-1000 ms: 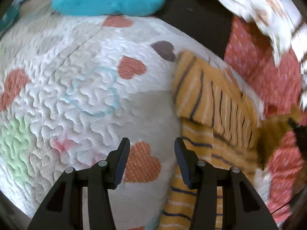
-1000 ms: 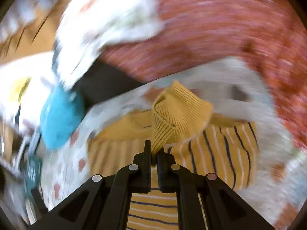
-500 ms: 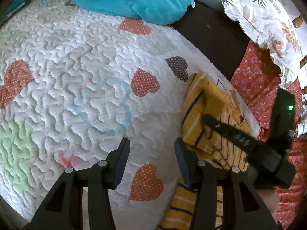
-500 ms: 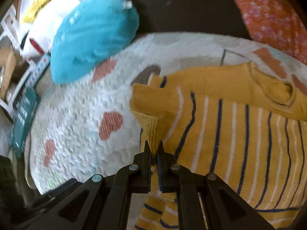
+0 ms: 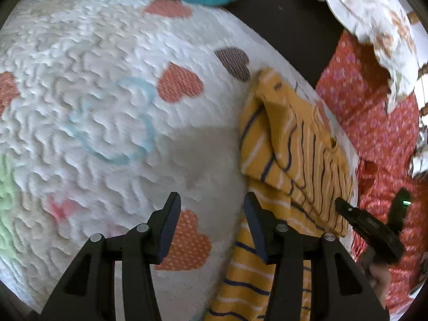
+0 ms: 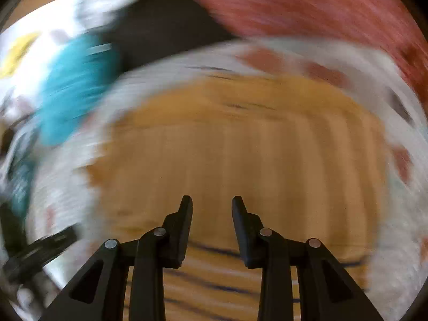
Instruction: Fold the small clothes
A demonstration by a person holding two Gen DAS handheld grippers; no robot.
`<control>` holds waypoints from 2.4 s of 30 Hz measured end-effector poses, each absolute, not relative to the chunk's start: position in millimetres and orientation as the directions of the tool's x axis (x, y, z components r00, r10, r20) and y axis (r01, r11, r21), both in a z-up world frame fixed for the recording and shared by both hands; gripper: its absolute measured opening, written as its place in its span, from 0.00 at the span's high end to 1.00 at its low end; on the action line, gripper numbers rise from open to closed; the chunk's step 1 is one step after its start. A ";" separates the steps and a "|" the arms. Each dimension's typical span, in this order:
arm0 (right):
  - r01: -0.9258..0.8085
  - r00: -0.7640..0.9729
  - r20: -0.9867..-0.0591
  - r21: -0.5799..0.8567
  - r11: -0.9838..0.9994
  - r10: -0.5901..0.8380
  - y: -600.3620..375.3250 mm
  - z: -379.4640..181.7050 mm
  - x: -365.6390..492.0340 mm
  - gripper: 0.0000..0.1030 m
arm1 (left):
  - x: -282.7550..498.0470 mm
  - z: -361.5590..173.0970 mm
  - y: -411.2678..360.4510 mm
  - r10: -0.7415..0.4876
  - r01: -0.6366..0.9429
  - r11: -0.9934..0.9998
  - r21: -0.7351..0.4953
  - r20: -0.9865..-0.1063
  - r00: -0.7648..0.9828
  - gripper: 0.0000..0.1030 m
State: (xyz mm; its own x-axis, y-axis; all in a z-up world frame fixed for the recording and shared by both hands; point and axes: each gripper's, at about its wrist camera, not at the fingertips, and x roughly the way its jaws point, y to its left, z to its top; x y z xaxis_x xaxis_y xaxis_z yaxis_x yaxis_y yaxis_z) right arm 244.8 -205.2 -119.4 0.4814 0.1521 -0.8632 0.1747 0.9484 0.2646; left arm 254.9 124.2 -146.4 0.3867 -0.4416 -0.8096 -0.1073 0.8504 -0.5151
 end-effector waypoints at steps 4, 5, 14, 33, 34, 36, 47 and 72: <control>0.491 0.478 -0.878 0.285 0.823 0.019 -302.2 -138.2 216.8 0.68 | 253.9 -146.7 110.1 -0.439 -0.079 0.863 -0.499 -0.819 0.369 0.53; 0.551 0.486 -0.874 0.300 0.779 -0.008 -320.3 -137.0 203.4 0.68 | 253.4 -146.2 108.0 -0.441 -0.072 0.865 -0.497 -0.820 0.365 0.53; 0.511 0.487 -0.858 0.430 0.744 0.162 -327.3 -150.7 88.2 0.67 | 217.4 -164.4 102.4 -0.550 -0.064 0.811 -0.582 -0.795 0.257 0.54; 0.415 0.546 -0.628 0.778 0.472 0.555 -271.5 -214.5 -85.6 0.65 | 70.3 -167.8 84.7 -0.543 0.010 0.832 -0.555 -0.810 0.222 0.42; 0.414 0.549 -0.616 0.788 0.456 0.565 -269.5 -217.0 -89.8 0.65 | 67.2 -168.2 85.2 -0.542 0.010 0.833 -0.553 -0.811 0.219 0.40; 0.410 0.552 -0.602 0.799 0.441 0.577 -269.1 -219.1 -92.6 0.65 | 60.7 -170.5 84.0 -0.550 0.003 0.827 -0.561 -0.810 0.205 0.36; 0.342 0.534 -0.608 0.791 0.508 0.587 -240.1 -213.8 -89.7 0.67 | 52.4 -181.1 89.3 -0.563 -0.084 0.816 -0.572 -0.819 0.114 0.90; 0.297 0.441 -0.701 0.703 0.646 0.561 -229.8 -178.1 -120.6 0.64 | 6.0 -151.1 102.2 -0.479 -0.115 0.857 -0.503 -0.858 0.186 0.55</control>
State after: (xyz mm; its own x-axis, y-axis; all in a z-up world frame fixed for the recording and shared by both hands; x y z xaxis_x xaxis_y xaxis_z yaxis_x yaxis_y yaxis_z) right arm -120.6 -229.8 -178.1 0.4406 0.5606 -0.7012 0.2975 0.6458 0.7032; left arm 6.0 102.2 -151.1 0.1864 -0.4787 -0.8580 -0.1147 0.8567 -0.5029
